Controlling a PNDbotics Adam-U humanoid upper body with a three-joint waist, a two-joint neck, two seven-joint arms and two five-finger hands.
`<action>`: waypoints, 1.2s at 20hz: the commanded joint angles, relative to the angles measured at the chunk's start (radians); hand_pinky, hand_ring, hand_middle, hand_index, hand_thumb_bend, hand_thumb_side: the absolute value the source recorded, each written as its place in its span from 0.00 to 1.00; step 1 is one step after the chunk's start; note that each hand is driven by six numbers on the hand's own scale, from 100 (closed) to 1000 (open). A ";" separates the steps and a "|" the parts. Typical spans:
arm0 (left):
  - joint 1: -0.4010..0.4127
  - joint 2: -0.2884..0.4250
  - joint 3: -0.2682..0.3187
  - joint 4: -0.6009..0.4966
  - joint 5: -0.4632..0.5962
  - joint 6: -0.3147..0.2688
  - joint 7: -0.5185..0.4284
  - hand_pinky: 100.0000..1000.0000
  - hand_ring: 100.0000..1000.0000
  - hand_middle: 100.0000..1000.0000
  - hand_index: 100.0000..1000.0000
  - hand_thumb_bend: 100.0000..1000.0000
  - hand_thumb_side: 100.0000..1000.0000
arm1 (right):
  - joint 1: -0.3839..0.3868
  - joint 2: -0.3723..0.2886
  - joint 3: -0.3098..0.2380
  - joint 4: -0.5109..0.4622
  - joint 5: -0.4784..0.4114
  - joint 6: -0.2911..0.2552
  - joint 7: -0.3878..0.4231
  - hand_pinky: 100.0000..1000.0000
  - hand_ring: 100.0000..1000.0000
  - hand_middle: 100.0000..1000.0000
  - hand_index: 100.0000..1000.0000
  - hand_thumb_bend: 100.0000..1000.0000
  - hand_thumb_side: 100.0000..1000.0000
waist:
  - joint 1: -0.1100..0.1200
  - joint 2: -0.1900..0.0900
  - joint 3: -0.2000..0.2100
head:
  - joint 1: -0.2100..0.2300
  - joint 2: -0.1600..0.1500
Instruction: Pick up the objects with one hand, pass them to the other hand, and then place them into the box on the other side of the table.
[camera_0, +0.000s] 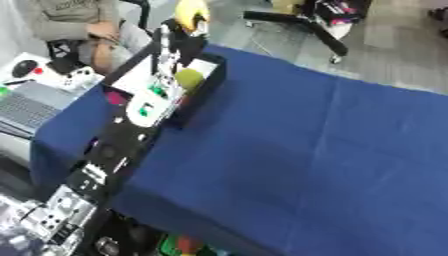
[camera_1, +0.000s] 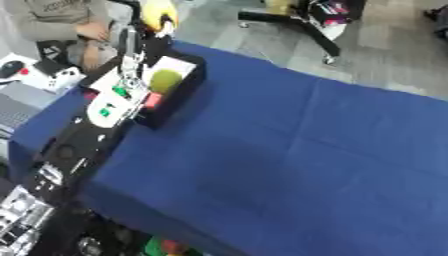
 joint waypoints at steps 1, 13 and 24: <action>-0.010 0.072 0.040 0.086 -0.010 0.087 0.069 0.68 0.58 0.21 0.49 0.00 0.27 | -0.001 -0.019 -0.004 -0.015 0.012 0.010 -0.001 0.75 0.96 0.98 0.71 0.09 0.39 | 0.004 -0.015 -0.002 | 0.002 -0.003; 0.019 0.134 0.068 0.253 -0.069 0.258 0.045 0.98 1.00 0.84 0.97 1.00 0.72 | 0.027 -0.022 -0.011 -0.015 0.029 0.031 -0.011 0.76 0.96 0.98 0.70 0.09 0.39 | 0.008 -0.019 -0.003 | -0.003 -0.003; 0.021 0.136 0.089 0.024 -0.143 0.217 0.016 0.97 1.00 0.78 0.92 0.86 0.70 | 0.037 -0.019 -0.018 -0.015 0.034 0.044 -0.020 0.76 0.96 0.98 0.70 0.09 0.39 | 0.012 -0.018 -0.006 | -0.002 -0.003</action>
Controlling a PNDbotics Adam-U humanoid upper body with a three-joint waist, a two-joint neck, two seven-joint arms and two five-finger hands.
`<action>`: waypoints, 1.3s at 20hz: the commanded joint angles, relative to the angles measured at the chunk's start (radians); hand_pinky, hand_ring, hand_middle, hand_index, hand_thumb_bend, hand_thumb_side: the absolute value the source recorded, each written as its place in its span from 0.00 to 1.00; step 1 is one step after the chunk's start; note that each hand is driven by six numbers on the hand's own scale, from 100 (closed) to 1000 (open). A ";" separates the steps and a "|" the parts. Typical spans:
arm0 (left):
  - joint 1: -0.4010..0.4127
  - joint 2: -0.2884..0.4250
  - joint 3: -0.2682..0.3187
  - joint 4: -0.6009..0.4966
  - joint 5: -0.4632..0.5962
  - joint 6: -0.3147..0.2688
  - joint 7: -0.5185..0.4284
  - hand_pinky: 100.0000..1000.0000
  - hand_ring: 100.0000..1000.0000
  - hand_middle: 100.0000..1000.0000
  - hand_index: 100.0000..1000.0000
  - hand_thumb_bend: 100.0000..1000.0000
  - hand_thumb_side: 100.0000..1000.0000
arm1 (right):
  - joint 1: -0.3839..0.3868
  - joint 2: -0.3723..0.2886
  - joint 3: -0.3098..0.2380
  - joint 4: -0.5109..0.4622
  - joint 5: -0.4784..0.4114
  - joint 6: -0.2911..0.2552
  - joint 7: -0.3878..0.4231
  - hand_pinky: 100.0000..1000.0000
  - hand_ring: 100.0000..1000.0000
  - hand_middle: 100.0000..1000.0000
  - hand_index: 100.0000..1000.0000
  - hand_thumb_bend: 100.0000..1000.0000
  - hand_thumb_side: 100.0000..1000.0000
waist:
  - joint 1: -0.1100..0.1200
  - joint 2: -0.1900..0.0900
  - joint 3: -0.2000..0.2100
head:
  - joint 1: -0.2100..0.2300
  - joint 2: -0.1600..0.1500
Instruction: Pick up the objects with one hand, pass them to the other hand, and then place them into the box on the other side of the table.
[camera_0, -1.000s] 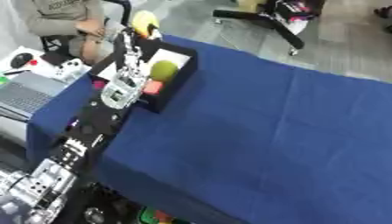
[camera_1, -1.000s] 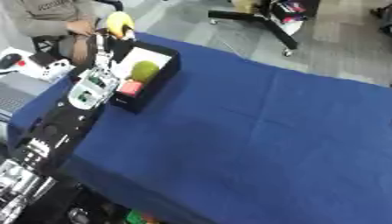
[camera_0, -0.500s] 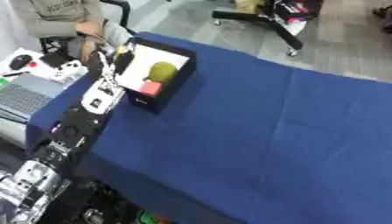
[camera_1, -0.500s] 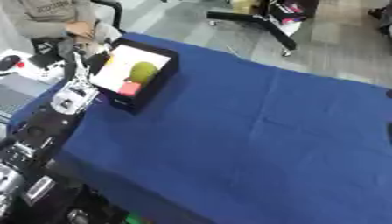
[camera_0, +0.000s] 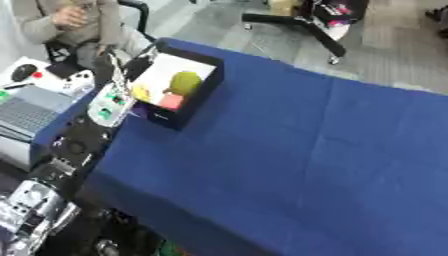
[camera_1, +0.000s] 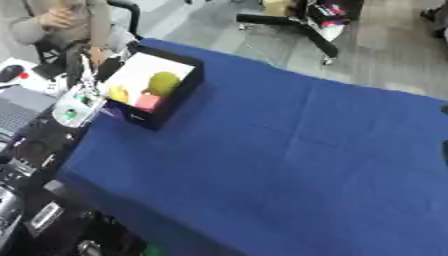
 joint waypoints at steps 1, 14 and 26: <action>-0.008 0.035 0.015 -0.139 -0.004 0.035 0.073 0.96 1.00 0.77 0.92 0.80 0.71 | -0.004 -0.018 -0.019 -0.015 0.008 0.008 -0.008 0.76 0.96 0.98 0.70 0.09 0.39 | 0.002 -0.014 -0.002 | 0.001 -0.003; 0.097 -0.124 -0.100 -0.813 0.070 -0.323 -0.203 0.92 0.97 0.74 0.90 0.55 0.70 | 0.057 0.070 -0.116 0.008 -0.042 0.044 -0.140 0.80 0.98 1.00 0.70 0.05 0.37 | -0.021 0.002 -0.029 | -0.094 -0.003; 0.120 -0.350 -0.311 -0.826 0.148 -0.499 -0.413 0.92 0.97 0.74 0.90 0.49 0.71 | 0.131 0.225 -0.204 0.047 -0.062 0.037 -0.266 0.81 1.00 1.00 0.71 0.03 0.36 | -0.052 0.026 -0.065 | -0.206 -0.003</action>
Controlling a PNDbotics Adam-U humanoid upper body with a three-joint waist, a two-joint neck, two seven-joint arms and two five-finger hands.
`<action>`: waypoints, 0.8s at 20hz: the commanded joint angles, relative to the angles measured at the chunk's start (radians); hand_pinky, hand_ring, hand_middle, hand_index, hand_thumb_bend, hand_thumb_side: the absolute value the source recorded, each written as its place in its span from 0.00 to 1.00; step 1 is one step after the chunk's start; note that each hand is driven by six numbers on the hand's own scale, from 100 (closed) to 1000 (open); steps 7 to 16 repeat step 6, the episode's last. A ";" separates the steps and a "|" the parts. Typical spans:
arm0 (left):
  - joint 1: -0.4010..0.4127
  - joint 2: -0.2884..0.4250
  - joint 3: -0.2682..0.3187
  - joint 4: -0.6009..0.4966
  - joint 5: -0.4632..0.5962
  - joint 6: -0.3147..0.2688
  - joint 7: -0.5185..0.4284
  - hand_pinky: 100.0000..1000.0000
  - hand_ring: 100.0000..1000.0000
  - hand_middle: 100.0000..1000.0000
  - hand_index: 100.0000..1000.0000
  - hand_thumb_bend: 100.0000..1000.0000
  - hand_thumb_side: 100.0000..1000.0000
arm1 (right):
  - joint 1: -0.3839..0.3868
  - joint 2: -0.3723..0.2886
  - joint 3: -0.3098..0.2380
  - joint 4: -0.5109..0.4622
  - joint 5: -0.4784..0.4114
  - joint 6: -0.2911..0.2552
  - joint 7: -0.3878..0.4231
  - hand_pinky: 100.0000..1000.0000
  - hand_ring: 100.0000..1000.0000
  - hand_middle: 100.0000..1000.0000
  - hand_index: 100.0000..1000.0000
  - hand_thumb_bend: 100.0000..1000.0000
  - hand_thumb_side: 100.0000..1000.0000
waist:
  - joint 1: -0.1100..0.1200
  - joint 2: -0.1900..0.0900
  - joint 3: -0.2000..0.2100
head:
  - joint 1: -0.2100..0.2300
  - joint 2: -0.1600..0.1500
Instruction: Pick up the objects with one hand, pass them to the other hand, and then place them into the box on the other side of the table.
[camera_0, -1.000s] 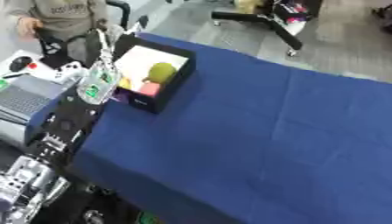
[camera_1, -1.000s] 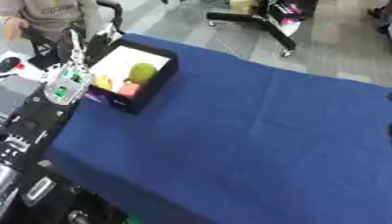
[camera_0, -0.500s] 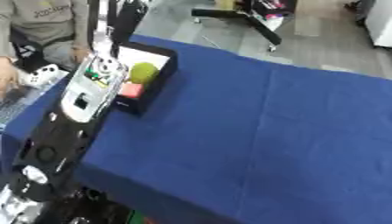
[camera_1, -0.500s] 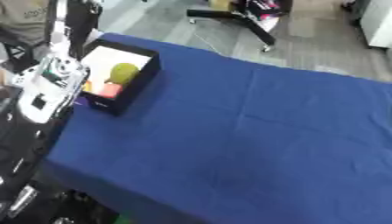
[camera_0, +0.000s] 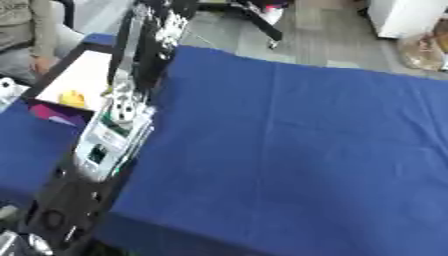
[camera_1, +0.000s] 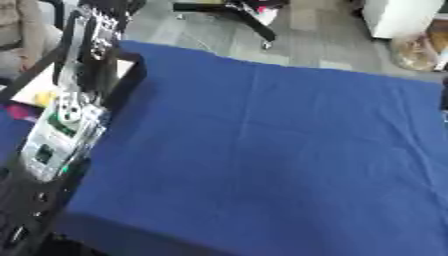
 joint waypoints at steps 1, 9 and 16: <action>-0.001 -0.035 -0.036 -0.021 0.011 -0.009 -0.033 0.92 0.97 0.74 0.89 0.48 0.71 | 0.004 0.025 -0.021 0.001 0.010 0.000 -0.018 0.81 1.00 1.00 0.71 0.02 0.35 | -0.001 -0.003 -0.004 | -0.014 -0.003; 0.033 -0.093 -0.070 -0.021 0.019 -0.010 -0.038 0.93 0.97 0.74 0.89 0.46 0.71 | 0.033 0.071 -0.033 0.025 0.023 -0.005 -0.041 0.81 1.00 1.00 0.71 0.02 0.34 | -0.001 0.002 -0.010 | -0.034 -0.003; 0.033 -0.093 -0.070 -0.021 0.019 -0.010 -0.038 0.93 0.97 0.74 0.89 0.46 0.71 | 0.033 0.071 -0.033 0.025 0.023 -0.005 -0.041 0.81 1.00 1.00 0.71 0.02 0.34 | -0.001 0.002 -0.010 | -0.034 -0.003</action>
